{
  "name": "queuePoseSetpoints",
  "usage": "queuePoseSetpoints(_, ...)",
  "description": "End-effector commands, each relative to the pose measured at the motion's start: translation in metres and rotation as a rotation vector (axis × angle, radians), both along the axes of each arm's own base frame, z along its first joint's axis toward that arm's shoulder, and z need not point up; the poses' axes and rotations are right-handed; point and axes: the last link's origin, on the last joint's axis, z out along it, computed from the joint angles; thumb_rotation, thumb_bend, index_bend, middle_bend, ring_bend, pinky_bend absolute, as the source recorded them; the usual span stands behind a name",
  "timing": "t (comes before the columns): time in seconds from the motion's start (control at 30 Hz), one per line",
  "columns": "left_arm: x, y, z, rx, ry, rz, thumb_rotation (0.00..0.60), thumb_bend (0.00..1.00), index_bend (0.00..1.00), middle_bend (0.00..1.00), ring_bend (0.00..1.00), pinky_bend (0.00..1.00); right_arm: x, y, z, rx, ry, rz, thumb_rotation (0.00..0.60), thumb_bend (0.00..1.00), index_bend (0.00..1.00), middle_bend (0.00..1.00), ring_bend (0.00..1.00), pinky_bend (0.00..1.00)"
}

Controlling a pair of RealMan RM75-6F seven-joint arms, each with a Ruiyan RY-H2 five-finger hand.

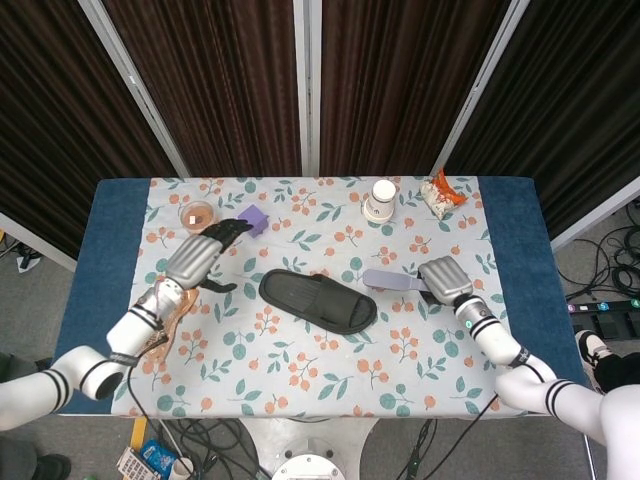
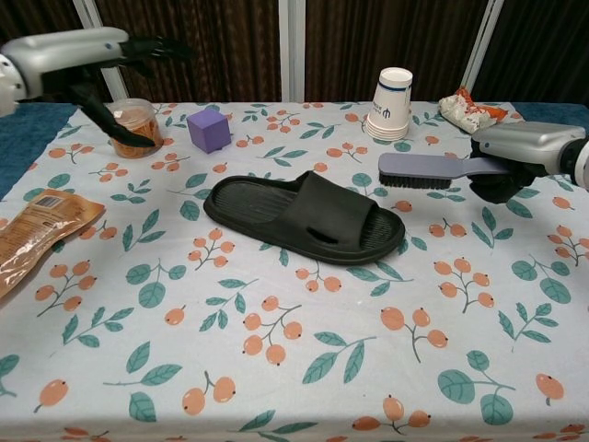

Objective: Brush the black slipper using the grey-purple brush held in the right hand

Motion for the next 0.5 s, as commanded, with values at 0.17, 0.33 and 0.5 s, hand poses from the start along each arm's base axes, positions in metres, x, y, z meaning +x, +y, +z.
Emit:
queuePoseSetpoints(0.17,-0.038,-0.025,0.023,0.052,-0.016,0.074,0.6,0.21,0.11,0.16,0.05,0.15,-0.001,0.0,-0.006,0.004,0.017,-0.032,0.6,0.1,0.3,0.34,0.27,0.38)
queuePoseSetpoints(0.33,-0.052,-0.039,0.031,0.071,-0.02,0.094,0.6,0.21,0.11,0.16,0.05,0.15,-0.005,0.005,0.004,0.011,0.033,-0.054,0.6,0.0,0.0,0.09,0.02,0.15)
queuePoseSetpoints(0.5,-0.073,-0.056,0.049,0.107,0.03,0.125,0.6,0.21,0.11,0.16,0.05,0.15,-0.008,0.016,0.035,-0.039,0.009,-0.044,0.6,0.0,0.0,0.02,0.0,0.09)
